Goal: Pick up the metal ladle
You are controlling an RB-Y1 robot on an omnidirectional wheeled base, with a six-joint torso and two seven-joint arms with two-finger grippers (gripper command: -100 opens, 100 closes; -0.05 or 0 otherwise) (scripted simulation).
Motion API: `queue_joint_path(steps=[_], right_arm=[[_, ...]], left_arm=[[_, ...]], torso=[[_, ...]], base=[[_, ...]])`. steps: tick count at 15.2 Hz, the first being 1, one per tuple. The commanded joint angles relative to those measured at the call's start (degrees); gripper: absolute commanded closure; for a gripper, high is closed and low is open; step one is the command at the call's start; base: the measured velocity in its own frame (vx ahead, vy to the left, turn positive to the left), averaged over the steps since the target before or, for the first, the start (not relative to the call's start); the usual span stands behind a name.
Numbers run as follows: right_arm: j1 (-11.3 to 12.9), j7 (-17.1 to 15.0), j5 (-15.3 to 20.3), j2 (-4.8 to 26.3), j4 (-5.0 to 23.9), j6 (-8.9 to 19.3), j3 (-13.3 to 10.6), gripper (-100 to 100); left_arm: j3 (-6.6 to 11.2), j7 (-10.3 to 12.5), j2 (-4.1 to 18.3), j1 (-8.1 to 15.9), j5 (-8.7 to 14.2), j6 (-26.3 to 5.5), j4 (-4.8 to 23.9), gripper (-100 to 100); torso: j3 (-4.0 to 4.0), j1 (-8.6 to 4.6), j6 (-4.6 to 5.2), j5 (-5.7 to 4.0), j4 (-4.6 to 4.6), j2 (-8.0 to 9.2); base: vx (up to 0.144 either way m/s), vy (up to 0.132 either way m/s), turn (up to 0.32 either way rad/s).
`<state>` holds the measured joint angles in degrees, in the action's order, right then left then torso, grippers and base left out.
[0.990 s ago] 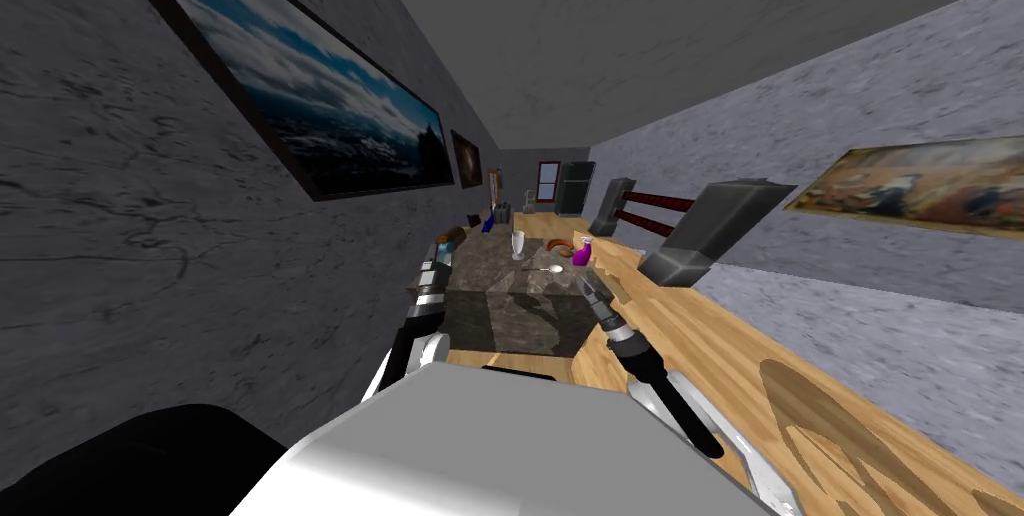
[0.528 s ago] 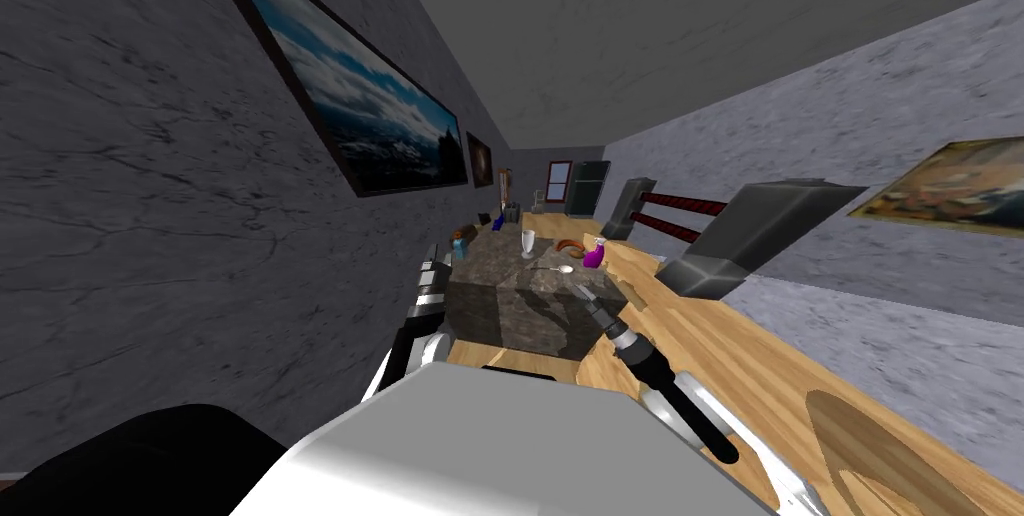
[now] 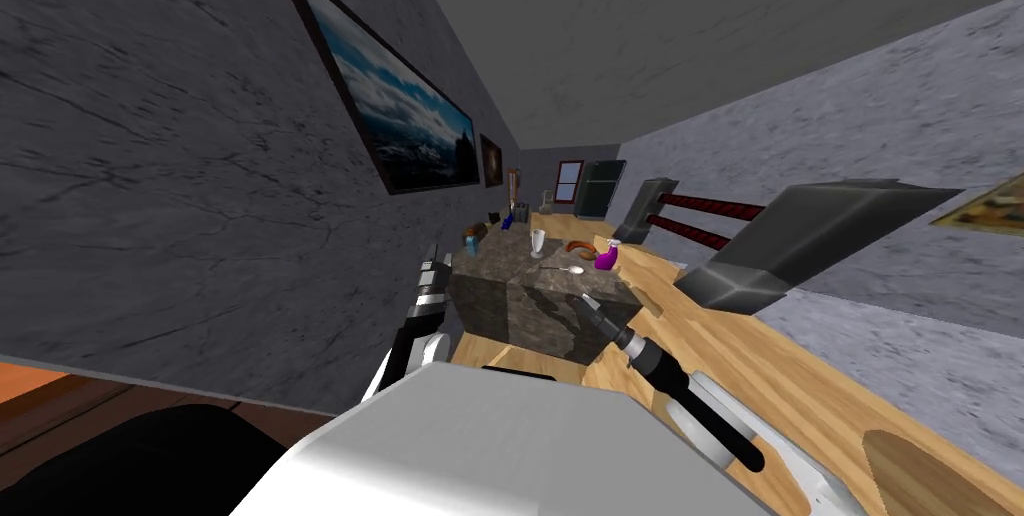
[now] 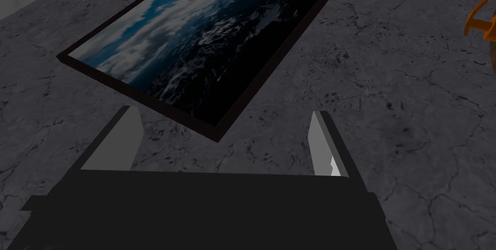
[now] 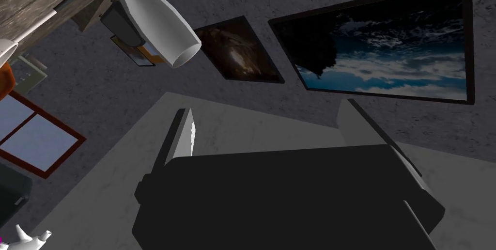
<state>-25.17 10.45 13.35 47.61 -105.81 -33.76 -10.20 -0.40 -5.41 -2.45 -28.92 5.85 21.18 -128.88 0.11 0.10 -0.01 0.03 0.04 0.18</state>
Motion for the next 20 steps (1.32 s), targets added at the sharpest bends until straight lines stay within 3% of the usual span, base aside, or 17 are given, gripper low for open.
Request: queue_joint_path(steps=[1, 3, 4, 6, 7, 9, 10, 12, 13, 15, 16, 18, 19, 20], right_arm=[[0.4, 0.2, 1.2, 2.9, 2.3, -0.9, -1.2, -100], [0.4, 0.2, 1.2, 4.7, 2.3, -0.9, -1.2, -100], [0.7, 0.3, 2.1, 6.4, 4.4, -2.0, -2.2, -100], [0.7, 0.3, 2.1, 8.2, 4.4, -2.0, -2.2, -100], [1.1, 0.4, 3.1, 9.9, 6.6, -3.0, -3.2, -100], [1.1, 0.4, 3.1, 11.7, 6.6, -3.0, -3.2, -100], [1.4, 0.5, 4.1, 13.7, 8.6, -4.0, -4.3, -100], [1.4, 0.5, 4.1, 15.0, 8.8, -4.0, -4.3, -100], [1.7, 0.5, 5.2, 17.0, 11.0, -5.0, -5.4, -100], [1.7, 0.5, 5.2, 18.3, 11.0, -5.0, -5.4, -100], [2.0, 0.6, 6.2, 20.3, 13.2, -5.9, -6.5, -100], [2.0, 0.6, 6.2, 21.4, 13.2, -5.9, -6.5, -100], [2.4, 0.5, 7.2, 23.5, 15.4, -6.8, -7.6, -100], [2.4, 0.5, 7.2, 24.4, 15.4, -6.8, -7.6, -100]], left_arm=[[0.0, 0.0, 0.0, 0.0, 0.0, 0.0, 0.0, 0], [0.0, 0.0, 0.0, 0.0, 0.0, 0.0, 0.0, 0], [0.0, 0.0, 0.0, 0.0, 0.0, 0.0, 0.0, 0], [0.0, 0.0, 0.0, 0.0, 0.0, 0.0, 0.0, 0], [0.0, 0.0, 0.0, 0.0, 0.0, 0.0, 0.0, 0], [0.0, 0.0, 0.0, 0.0, 0.0, 0.0, 0.0, 0], [0.0, 0.0, 0.0, 0.0, 0.0, 0.0, 0.0, 0], [0.0, 0.0, 0.0, 0.0, 0.0, 0.0, 0.0, 0], [0.0, 0.0, 0.0, 0.0, 0.0, 0.0, 0.0, 0], [0.0, 0.0, 0.0, 0.0, 0.0, 0.0, 0.0, 0], [0.0, 0.0, 0.0, 0.0, 0.0, 0.0, 0.0, 0], [0.0, 0.0, 0.0, 0.0, 0.0, 0.0, 0.0, 0], [0.0, 0.0, 0.0, 0.0, 0.0, 0.0, 0.0, 0], [0.0, 0.0, 0.0, 0.0, 0.0, 0.0, 0.0, 0]], torso=[[0.0, 0.0, 0.0, 0.0, 0.0, 0.0], [0.0, 0.01, -0.03, 0.0, 0.0, 0.01], [-0.01, 0.0, 0.01, 0.0, 0.0, -0.02], [-0.03, 0.04, -0.04, 0.01, -0.01, -0.05], [-0.03, 0.02, 0.01, 0.0, -0.01, -0.06], [-0.03, 0.05, -0.03, 0.01, -0.01, -0.04], [-0.03, 0.01, 0.0, 0.0, -0.01, -0.06], [-0.06, 0.03, -0.04, 0.0, -0.02, -0.09], [-0.06, 0.0, 0.01, 0.0, -0.02, -0.1], [-0.08, 0.03, -0.03, 0.01, -0.03, -0.14], [-0.08, 0.0, 0.0, 0.0, -0.03, -0.13], [-0.09, 0.02, -0.05, 0.01, -0.03, -0.15], [-0.09, -0.01, 0.0, 0.0, -0.03, -0.15], [-0.1, 0.0, -0.07, 0.0, -0.04, -0.17]], base=[[-0.045, 0.037, 0.208], [-0.035, 0.04, 0.167], [-0.025, 0.051, 0.215], [-0.027, 0.046, 0.168], [-0.03, 0.053, 0.205], [-0.024, 0.042, 0.171], [-0.022, 0.046, 0.283], [-0.013, 0.043, 0.171], [-0.005, 0.049, 0.198], [-0.004, 0.041, 0.169], [-0.006, 0.045, 0.23], [-0.001, 0.039, 0.205], [0.001, 0.041, 0.29], [0.005, 0.039, 0.286]])
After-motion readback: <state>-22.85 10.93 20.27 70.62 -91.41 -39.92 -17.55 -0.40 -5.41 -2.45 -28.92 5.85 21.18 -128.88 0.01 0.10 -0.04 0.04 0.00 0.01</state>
